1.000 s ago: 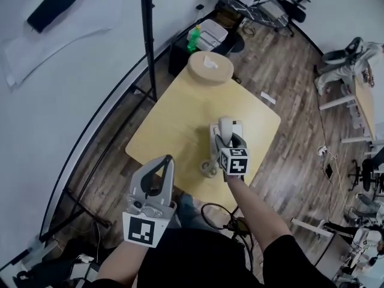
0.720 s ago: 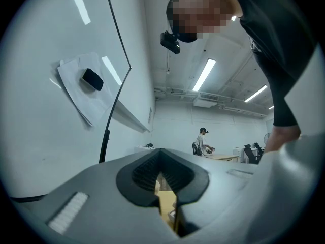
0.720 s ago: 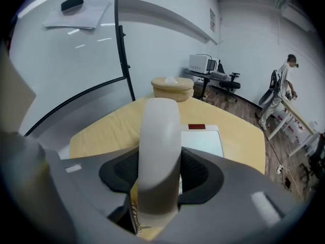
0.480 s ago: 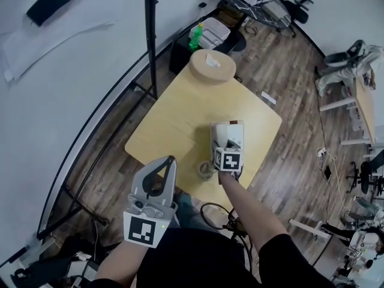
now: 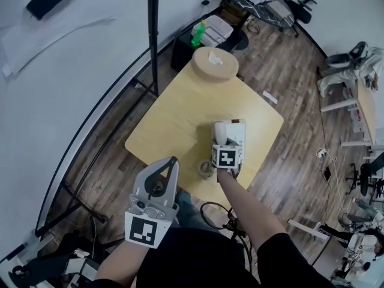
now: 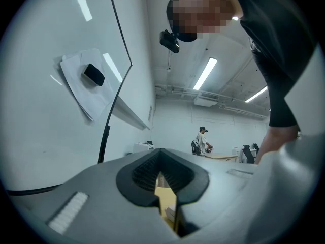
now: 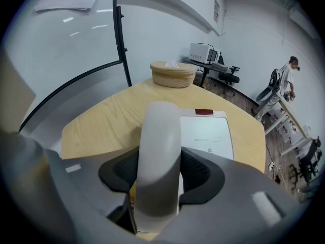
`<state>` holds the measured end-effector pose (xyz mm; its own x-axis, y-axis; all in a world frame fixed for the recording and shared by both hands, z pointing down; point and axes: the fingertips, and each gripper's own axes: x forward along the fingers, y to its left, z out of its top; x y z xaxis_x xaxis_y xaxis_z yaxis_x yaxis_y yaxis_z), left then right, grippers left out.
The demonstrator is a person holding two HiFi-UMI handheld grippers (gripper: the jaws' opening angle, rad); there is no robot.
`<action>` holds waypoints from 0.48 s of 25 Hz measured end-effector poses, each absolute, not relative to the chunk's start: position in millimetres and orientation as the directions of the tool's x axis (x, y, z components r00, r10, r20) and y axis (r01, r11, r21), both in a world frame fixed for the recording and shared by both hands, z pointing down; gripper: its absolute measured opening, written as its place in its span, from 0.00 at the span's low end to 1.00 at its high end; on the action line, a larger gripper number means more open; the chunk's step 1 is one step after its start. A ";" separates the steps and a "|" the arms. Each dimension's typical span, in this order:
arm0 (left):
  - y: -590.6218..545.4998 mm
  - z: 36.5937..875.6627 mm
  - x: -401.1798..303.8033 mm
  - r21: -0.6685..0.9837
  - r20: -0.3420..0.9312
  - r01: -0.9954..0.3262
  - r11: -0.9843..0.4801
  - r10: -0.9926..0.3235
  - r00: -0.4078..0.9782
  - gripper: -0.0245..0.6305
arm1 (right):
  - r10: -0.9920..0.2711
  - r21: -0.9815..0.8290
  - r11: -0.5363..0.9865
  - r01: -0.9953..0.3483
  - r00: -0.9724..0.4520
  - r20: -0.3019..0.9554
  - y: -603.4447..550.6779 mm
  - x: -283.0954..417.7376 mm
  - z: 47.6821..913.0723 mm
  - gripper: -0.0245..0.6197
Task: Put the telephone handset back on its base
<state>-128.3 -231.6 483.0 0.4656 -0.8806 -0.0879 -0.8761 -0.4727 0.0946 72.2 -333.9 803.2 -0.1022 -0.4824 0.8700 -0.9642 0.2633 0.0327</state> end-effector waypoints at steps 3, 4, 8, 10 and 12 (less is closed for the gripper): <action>-229.5 483.9 -126.3 0.095 -0.085 -0.874 -0.477 -0.878 0.470 0.04 | -0.488 0.052 0.272 -0.961 -0.091 0.868 -333.9 73.4 801.9 0.41; -229.3 483.5 -125.8 0.095 -0.085 -0.873 -0.478 -0.878 0.471 0.04 | -0.489 0.055 0.273 -0.961 -0.090 0.867 -334.0 73.3 800.6 0.41; -228.3 481.9 -125.2 0.093 -0.085 -0.874 -0.478 -0.878 0.471 0.04 | -0.492 0.042 0.278 -0.960 -0.105 0.864 -333.9 69.6 794.3 0.41; -228.3 481.8 -125.8 0.094 -0.080 -0.873 -0.478 -0.878 0.472 0.04 | -0.516 0.032 0.280 -0.959 -0.122 0.848 -335.7 67.0 782.8 0.41; -230.1 479.9 -125.8 0.098 -0.081 -0.873 -0.477 -0.879 0.471 0.04 | -0.550 0.017 0.288 -0.958 -0.150 0.822 -338.6 64.8 764.3 0.41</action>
